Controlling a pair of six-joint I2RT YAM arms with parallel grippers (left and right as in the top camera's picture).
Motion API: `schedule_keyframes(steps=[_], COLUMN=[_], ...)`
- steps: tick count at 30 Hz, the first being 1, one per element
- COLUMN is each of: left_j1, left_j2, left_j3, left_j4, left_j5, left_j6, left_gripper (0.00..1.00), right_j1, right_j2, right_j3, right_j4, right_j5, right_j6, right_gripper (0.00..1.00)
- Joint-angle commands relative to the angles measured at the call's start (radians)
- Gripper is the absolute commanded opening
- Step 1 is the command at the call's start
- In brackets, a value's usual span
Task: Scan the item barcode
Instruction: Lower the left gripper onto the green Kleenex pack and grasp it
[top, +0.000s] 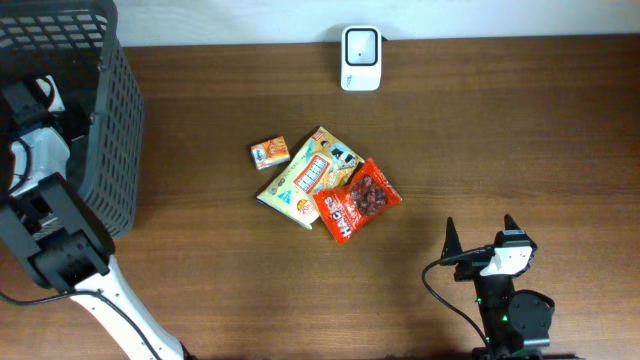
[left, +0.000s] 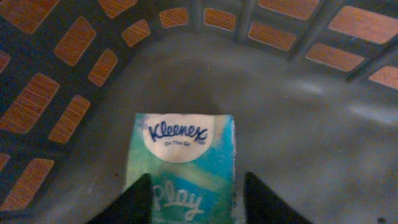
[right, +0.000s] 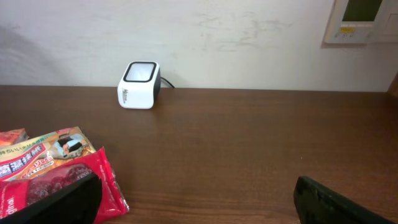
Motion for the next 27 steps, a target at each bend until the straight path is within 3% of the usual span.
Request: schedule_keyframes(steps=[1,3,6,9,12,14,19,27], left_j1=[0.008,0.008,0.008,0.008,0.008,0.008,0.008,0.008], left_j2=[0.010,0.010,0.010,0.010,0.010,0.010,0.010,-0.071], left_j3=[-0.017,-0.017,-0.017,-0.017,-0.017,-0.017,-0.017,-0.016], left_j4=[-0.004,-0.010,-0.033,-0.055,-0.063,-0.071,-0.078,-0.081], left_j5=[0.014,0.014,0.014,0.014,0.014,0.014,0.014,0.014], left_j6=[0.003,0.003,0.003,0.003,0.003,0.003,0.003,0.003], left_gripper=[0.17,0.08,0.04,0.21,0.49,0.50,0.00,0.00], right_j1=[0.006,0.006,0.006,0.006,0.006,0.006,0.006,0.006], right_j2=[-0.005,-0.005,-0.005,-0.005,-0.005,-0.005,-0.005,-0.005], right_j3=[-0.005,-0.005,-0.005,-0.005,-0.005,-0.005,-0.005,-0.005], right_j4=[-0.007,-0.007,-0.007,-0.007,-0.007,-0.007,-0.007,-0.007], right_j5=[0.008,0.008,0.008,0.008,0.008,0.008,0.008,0.008], right_j6=[0.010,0.010,0.011,0.010,0.010,0.010,0.010,0.011], right_gripper=[0.98,0.99,0.98,0.98,0.98,0.98,0.98,0.98])
